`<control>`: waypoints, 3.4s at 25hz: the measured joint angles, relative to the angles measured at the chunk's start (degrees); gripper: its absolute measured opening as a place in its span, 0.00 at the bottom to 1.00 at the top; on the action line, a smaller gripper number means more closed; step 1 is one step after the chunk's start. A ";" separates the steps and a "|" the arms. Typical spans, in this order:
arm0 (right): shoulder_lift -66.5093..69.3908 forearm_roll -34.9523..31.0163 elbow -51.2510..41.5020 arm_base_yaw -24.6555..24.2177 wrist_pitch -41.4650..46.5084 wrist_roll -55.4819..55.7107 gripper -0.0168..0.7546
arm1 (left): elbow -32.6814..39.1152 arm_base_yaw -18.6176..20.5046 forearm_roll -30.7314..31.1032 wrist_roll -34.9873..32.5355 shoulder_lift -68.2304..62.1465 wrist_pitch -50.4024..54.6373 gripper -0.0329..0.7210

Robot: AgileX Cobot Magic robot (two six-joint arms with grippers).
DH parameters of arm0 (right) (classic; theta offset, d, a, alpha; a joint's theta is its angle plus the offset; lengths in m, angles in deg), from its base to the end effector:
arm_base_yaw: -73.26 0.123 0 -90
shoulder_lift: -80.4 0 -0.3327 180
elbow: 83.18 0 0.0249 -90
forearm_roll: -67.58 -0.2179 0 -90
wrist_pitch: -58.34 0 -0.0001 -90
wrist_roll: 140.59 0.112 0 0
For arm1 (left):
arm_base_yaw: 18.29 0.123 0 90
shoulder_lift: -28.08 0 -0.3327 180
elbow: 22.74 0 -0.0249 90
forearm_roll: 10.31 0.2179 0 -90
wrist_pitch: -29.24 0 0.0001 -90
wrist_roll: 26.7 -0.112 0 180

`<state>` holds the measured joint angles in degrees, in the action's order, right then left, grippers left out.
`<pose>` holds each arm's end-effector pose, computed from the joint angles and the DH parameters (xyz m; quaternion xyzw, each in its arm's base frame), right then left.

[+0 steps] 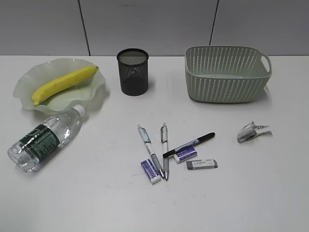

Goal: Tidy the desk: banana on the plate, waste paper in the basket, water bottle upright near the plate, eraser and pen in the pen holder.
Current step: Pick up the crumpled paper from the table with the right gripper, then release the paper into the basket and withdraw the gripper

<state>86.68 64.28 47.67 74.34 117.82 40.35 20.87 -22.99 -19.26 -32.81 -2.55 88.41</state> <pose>-0.0641 0.0044 0.2564 -0.0020 0.8426 0.0383 0.5371 -0.0036 -0.0147 0.2997 0.0761 0.9126 -0.0725 0.3952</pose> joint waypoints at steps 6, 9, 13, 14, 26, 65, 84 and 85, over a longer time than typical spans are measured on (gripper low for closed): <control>0.00 0.00 0.00 0.00 0.00 0.00 0.56 | 3.33 -1.58 -0.49 0.00 14.37 1.80 0.58; 0.00 -0.30 0.00 0.00 -0.07 0.00 0.56 | 3.33 -1.58 -0.37 0.00 21.66 1.85 0.58; 1.84 -2.04 1.05 0.00 -4.13 -0.50 0.56 | 3.37 -1.98 1.24 0.00 24.06 2.11 0.58; 2.93 -2.10 1.41 0.00 -6.08 -0.94 0.56 | 3.37 -2.14 1.46 0.00 24.13 2.11 0.57; 45.26 -13.33 11.79 3.08 -13.06 -39.39 0.58 | 3.82 -3.16 1.82 0.00 24.26 2.01 0.56; 118.78 -13.28 38.92 3.94 -26.55 -56.95 0.56 | 3.81 -3.16 1.82 0.05 24.26 1.79 0.55; 101.34 -26.12 39.11 3.94 -20.84 -61.99 0.04 | 3.81 -3.16 1.82 0.05 24.26 1.73 0.55; 99.93 -27.68 39.11 3.94 -23.83 -62.26 0.04 | 3.81 -3.16 1.82 0.05 24.26 1.73 0.55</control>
<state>186.61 36.59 86.78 78.28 93.99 -21.91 24.68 -26.15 -17.44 -32.76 21.71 90.14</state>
